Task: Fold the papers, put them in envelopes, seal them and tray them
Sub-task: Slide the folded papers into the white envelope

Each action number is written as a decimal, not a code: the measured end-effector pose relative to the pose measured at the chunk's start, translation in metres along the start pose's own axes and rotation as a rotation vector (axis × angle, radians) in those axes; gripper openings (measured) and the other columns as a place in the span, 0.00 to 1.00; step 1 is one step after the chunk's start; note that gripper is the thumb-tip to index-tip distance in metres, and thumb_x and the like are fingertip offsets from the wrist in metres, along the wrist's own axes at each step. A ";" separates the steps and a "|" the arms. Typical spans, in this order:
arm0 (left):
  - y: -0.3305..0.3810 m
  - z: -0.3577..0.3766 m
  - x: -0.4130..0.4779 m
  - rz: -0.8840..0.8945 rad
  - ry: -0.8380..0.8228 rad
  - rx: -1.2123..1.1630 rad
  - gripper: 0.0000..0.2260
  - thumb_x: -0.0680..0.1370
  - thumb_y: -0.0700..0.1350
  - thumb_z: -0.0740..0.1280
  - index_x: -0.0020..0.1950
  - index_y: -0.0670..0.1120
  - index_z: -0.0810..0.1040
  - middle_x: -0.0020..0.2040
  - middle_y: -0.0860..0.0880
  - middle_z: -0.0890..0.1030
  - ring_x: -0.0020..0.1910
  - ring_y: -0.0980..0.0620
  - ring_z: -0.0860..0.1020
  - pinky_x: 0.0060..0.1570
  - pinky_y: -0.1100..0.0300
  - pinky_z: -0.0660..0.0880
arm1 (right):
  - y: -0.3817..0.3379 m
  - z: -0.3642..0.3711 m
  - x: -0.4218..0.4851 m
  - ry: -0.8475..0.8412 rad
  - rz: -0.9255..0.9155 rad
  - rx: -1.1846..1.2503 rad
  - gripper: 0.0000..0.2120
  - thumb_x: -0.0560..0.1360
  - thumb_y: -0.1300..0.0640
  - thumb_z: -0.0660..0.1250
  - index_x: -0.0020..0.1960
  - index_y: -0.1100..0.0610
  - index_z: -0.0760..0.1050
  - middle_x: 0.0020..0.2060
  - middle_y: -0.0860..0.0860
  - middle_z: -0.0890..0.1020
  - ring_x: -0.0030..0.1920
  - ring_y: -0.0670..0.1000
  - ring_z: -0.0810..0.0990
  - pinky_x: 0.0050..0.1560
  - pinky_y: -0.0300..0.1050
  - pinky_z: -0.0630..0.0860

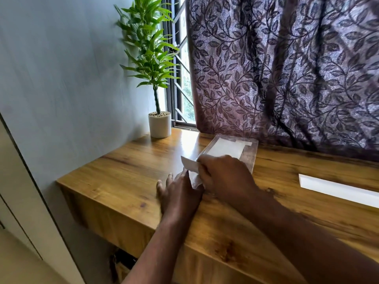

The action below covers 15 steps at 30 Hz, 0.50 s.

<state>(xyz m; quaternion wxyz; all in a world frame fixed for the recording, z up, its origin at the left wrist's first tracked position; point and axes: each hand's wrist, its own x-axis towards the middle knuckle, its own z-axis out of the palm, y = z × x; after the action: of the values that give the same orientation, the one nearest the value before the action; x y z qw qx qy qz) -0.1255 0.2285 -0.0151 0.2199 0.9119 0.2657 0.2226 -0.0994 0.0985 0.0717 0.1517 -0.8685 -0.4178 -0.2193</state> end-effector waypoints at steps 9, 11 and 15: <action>0.007 -0.007 -0.003 0.009 -0.042 0.097 0.33 0.78 0.64 0.59 0.80 0.52 0.58 0.76 0.50 0.69 0.79 0.46 0.59 0.76 0.39 0.51 | 0.023 -0.066 -0.001 0.427 0.051 0.466 0.05 0.77 0.55 0.72 0.51 0.52 0.85 0.43 0.44 0.87 0.39 0.39 0.81 0.45 0.40 0.78; 0.008 -0.008 -0.004 0.018 -0.051 0.106 0.34 0.78 0.65 0.59 0.80 0.52 0.58 0.77 0.50 0.68 0.79 0.46 0.59 0.76 0.39 0.51 | 0.034 -0.078 -0.003 0.483 0.091 0.491 0.06 0.76 0.56 0.73 0.52 0.54 0.85 0.41 0.42 0.84 0.39 0.34 0.79 0.43 0.36 0.77; 0.004 -0.006 -0.001 0.022 -0.079 0.123 0.34 0.77 0.70 0.54 0.78 0.52 0.62 0.76 0.50 0.69 0.78 0.46 0.61 0.75 0.38 0.52 | 0.054 -0.104 -0.008 0.638 0.168 0.533 0.08 0.77 0.56 0.73 0.55 0.57 0.84 0.42 0.45 0.83 0.40 0.35 0.79 0.41 0.32 0.77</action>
<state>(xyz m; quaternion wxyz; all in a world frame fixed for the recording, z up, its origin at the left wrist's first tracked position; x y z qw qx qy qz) -0.1282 0.2262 -0.0080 0.1711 0.9347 0.2597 0.1720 -0.0877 0.0140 0.1519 0.5099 -0.7187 -0.3197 -0.3482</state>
